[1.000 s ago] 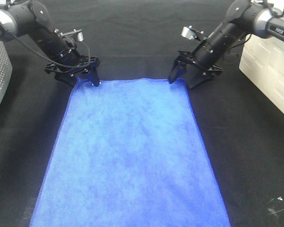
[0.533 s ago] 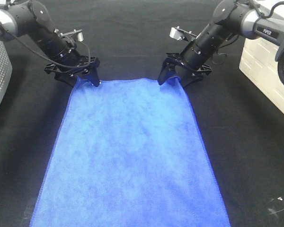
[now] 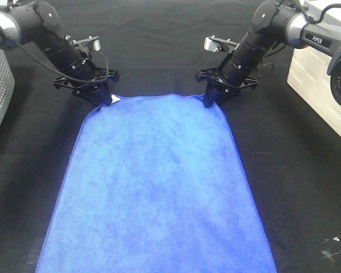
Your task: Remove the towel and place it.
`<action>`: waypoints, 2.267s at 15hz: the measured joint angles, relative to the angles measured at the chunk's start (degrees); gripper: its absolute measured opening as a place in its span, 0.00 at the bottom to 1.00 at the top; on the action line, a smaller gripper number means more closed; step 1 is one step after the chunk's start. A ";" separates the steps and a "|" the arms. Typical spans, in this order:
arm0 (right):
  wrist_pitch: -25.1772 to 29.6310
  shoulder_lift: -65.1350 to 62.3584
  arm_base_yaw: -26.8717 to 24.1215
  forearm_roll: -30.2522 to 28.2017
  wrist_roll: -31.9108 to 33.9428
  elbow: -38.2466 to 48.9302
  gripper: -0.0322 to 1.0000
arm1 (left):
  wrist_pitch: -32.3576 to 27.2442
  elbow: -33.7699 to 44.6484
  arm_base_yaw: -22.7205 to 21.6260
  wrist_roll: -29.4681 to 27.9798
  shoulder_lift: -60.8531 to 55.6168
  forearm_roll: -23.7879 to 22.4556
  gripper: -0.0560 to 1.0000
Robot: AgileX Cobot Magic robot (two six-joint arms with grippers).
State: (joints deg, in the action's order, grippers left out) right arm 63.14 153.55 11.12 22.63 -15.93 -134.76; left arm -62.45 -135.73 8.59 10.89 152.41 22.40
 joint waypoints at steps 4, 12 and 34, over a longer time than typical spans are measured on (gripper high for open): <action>-0.46 0.29 0.00 0.00 0.00 0.00 0.03 | 0.00 0.00 0.00 0.46 0.00 -0.06 0.06; -2.64 -1.60 0.29 -5.21 -0.06 -4.24 0.03 | 0.63 -5.50 0.00 2.23 -0.11 -0.11 0.05; -25.67 -1.49 0.52 -8.48 -4.53 -10.03 0.03 | 25.32 -10.43 0.00 15.47 0.63 -0.06 0.05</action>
State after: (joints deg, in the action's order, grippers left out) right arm 37.47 152.06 11.63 14.15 -20.45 -144.79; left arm -37.13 -146.16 8.59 26.36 153.04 22.35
